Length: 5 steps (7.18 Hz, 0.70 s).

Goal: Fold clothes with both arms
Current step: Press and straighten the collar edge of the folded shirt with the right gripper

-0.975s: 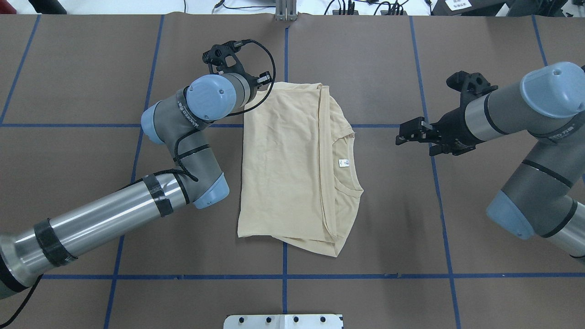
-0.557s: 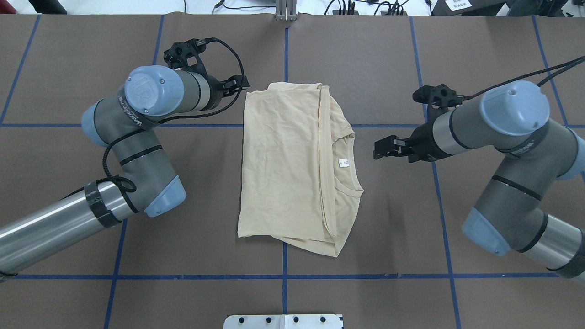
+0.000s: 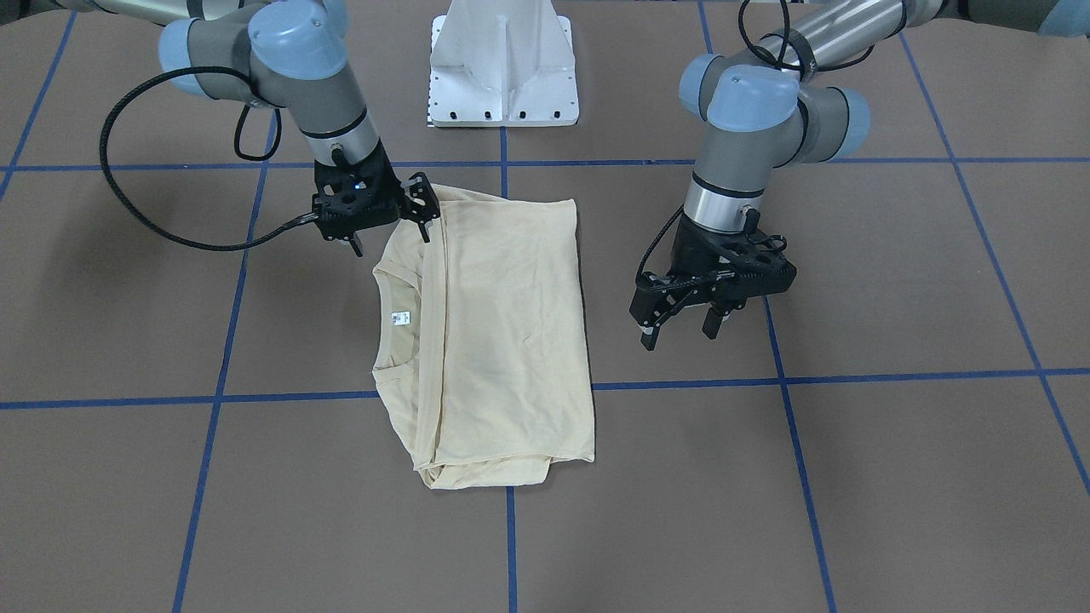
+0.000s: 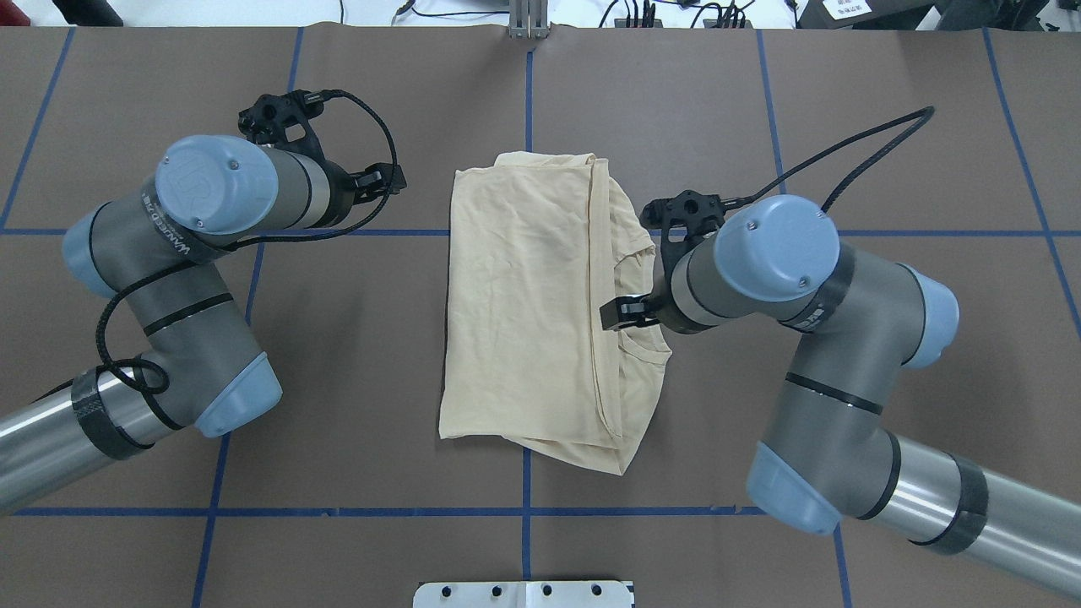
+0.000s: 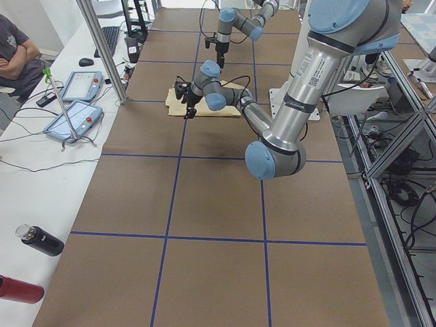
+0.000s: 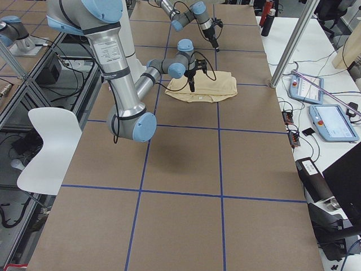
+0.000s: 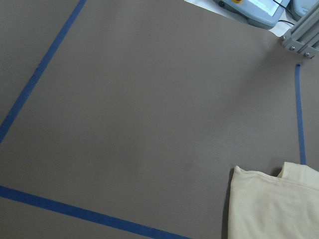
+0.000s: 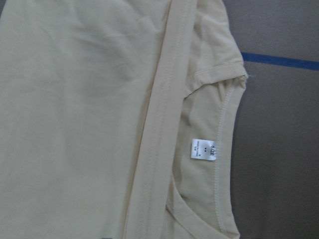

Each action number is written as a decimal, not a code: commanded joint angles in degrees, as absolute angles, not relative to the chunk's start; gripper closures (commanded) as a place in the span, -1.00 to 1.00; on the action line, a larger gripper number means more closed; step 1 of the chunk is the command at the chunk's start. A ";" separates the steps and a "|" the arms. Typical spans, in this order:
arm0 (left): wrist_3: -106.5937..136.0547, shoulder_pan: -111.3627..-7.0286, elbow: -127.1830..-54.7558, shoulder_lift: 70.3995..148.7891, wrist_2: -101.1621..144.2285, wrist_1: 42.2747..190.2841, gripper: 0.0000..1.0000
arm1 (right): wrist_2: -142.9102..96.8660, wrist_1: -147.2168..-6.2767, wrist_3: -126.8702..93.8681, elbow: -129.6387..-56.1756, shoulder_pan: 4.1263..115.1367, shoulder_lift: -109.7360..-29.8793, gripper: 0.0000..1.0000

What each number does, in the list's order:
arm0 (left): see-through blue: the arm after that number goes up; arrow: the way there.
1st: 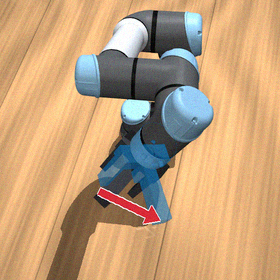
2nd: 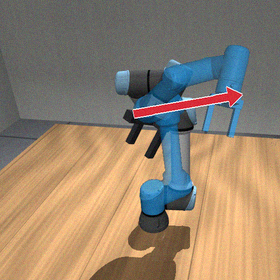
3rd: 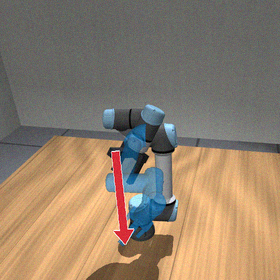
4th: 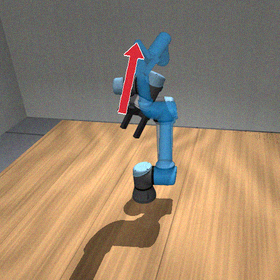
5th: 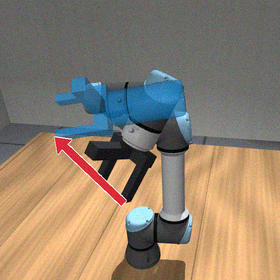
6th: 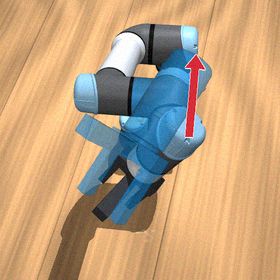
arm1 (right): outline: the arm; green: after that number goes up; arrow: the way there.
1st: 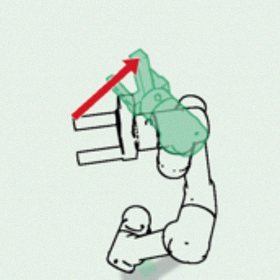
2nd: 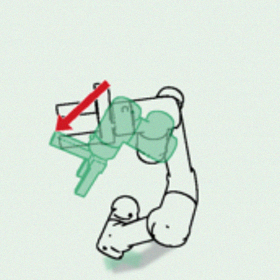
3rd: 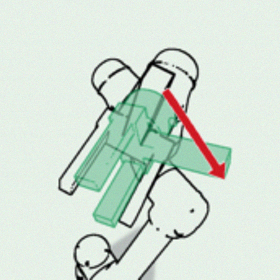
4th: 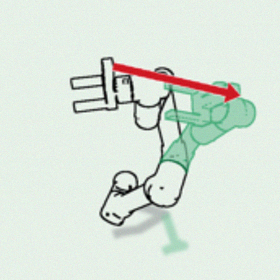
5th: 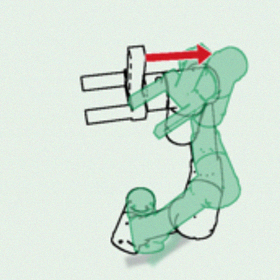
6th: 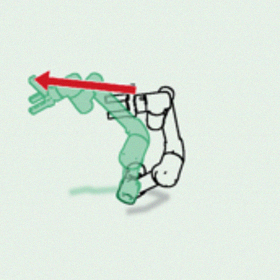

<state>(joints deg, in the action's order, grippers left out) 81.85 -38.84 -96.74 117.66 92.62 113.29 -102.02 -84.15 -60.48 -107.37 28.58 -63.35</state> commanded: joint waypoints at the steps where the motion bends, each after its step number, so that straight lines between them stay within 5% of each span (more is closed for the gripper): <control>1: 81.47 -38.76 -97.12 117.07 92.64 113.03 -1.00 | -95.91 -85.96 -57.31 -107.40 22.44 -62.23 -0.62; 5: 81.56 -38.59 -96.86 117.16 92.72 113.03 -1.00 | -90.70 -87.01 -54.94 -106.44 17.32 -62.31 -0.02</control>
<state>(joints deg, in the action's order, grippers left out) 81.55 -38.70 -96.92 117.09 92.72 113.07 -91.27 -86.77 -56.24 -106.80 17.84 -62.25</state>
